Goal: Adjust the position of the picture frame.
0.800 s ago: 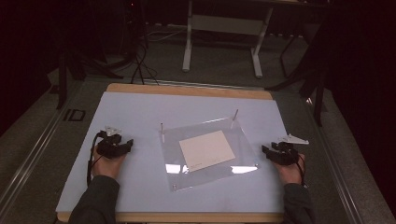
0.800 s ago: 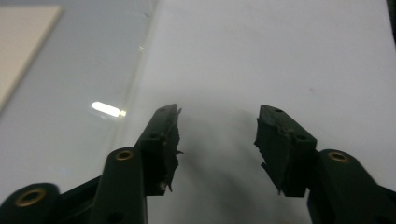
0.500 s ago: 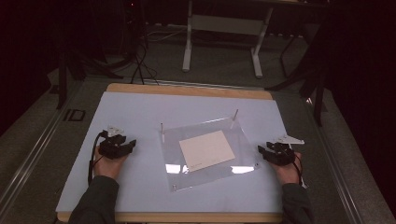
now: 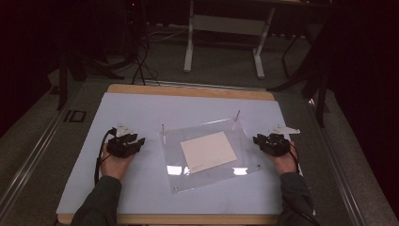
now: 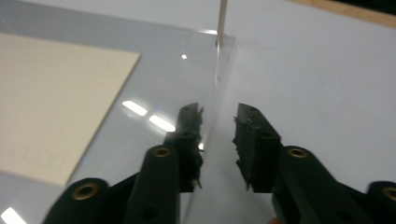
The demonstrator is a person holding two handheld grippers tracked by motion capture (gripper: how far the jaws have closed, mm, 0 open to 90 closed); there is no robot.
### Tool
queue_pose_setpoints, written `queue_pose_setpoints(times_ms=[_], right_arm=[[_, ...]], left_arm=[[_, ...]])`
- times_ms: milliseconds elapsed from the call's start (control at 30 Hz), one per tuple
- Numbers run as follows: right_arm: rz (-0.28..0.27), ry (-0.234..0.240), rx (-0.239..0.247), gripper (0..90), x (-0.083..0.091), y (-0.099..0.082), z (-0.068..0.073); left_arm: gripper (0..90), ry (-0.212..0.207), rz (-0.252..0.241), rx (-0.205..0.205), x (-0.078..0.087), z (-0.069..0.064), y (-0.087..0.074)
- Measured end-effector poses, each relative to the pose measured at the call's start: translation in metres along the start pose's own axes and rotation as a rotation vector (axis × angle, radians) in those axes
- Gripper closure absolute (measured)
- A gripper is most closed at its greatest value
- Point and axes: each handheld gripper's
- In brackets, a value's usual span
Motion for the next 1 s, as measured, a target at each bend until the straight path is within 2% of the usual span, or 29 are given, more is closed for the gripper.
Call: queue_pose_setpoints(times_ms=[167,333,433,567,633,800,1000], right_arm=[[-0.009,0.013,0.009,80.0,-0.014,0.011,-0.004],[-0.005,0.022,0.004,83.2,-0.031,0.017,-0.006],[-0.003,0.026,0.002,82.9,-0.038,0.020,-0.008],[0.004,0.016,-0.008,80.7,-0.047,0.025,-0.011],[0.003,0.011,-0.015,80.0,-0.051,0.027,-0.013],[-0.001,-0.004,-0.029,77.9,-0.059,0.032,-0.018],[-0.007,0.004,-0.043,77.9,-0.064,0.039,-0.025]], left_arm=[[62.2,-0.015,-0.019,-0.018,-0.002,-0.010,0.008],[61.0,-0.012,-0.012,-0.035,-0.009,-0.018,0.016],[59.7,-0.010,-0.012,-0.055,-0.014,-0.023,0.019],[59.7,-0.026,-0.029,-0.048,-0.022,-0.027,0.019],[61.4,-0.046,-0.029,-0.036,-0.026,-0.028,0.021],[64.0,-0.048,-0.034,-0.056,-0.036,-0.033,0.033],[67.4,-0.056,-0.019,-0.058,-0.055,-0.038,0.041]])
Point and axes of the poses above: each handheld gripper's, and its own axes: x roughly backward along the jaws, y roughly out of its top, z roughly to its left, and after that the axes turned 7 degrees about x, right-handed
